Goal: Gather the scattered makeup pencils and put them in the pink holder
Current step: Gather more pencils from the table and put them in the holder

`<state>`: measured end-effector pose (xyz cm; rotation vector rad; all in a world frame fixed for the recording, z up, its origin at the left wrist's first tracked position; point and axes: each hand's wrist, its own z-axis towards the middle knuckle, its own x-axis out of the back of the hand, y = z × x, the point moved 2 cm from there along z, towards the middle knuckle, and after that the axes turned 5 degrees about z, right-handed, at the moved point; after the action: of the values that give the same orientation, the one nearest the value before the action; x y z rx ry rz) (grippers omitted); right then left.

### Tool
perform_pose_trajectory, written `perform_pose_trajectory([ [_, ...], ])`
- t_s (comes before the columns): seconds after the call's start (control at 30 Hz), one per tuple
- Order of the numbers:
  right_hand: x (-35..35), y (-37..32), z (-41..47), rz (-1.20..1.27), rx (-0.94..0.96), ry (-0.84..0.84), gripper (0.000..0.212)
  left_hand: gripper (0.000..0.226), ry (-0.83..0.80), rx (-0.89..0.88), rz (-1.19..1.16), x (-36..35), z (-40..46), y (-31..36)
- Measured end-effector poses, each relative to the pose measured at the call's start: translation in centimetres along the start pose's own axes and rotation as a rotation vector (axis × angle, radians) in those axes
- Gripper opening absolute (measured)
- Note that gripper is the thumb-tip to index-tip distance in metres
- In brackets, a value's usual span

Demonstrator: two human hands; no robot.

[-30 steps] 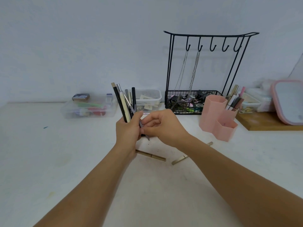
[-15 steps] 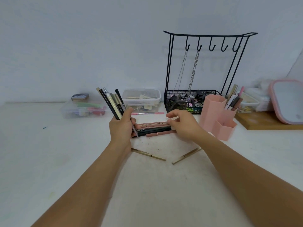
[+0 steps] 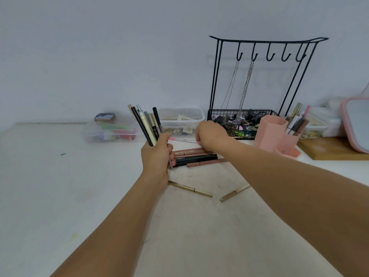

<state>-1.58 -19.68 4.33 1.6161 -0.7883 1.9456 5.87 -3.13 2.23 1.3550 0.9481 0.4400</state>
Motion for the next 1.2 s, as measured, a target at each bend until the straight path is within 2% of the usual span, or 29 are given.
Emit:
perform_pose_trajectory([
  [0.13,0.5,0.3,-1.7,0.032,0.042,0.028,0.014,0.022,-0.018,-0.012,0.006,0.1,-0.2,0.0],
  [0.23,2.8,0.4,-4.3,0.125,0.038,0.136,0.011,0.017,-0.046,-0.043,0.013,0.0,-0.5,0.2],
  [0.3,4.4,0.0,-6.8,0.418,0.016,0.157,0.008,0.02,-0.065,-0.061,0.013,-0.4,-0.9,0.1],
  [0.43,5.0,-1.7,-12.1,1.212,-0.015,-0.035,0.004,0.021,-0.109,-0.064,-0.013,-1.4,-2.2,0.1],
  [0.53,4.1,-2.5,-14.7,1.451,-0.032,0.007,0.004,0.032,-0.155,-0.055,-0.014,-2.1,-3.5,0.4],
  [0.73,2.3,-3.3,-17.0,1.378,0.02,0.133,0.005,0.051,-0.256,-0.094,0.031,-3.1,-6.1,0.8],
  [0.83,1.6,-3.2,-16.9,1.282,0.061,0.233,0.007,0.032,-0.253,-0.121,0.099,-3.1,-6.2,0.3],
  [1.03,1.1,-3.4,-16.9,1.256,0.111,0.301,0.008,0.033,-0.143,-0.093,0.158,-2.9,-5.0,-0.7],
  [1.2,1.1,-2.9,-16.7,1.243,0.056,0.281,0.013,0.036,-0.14,-0.119,0.184,-2.5,-4.4,-0.6],
])
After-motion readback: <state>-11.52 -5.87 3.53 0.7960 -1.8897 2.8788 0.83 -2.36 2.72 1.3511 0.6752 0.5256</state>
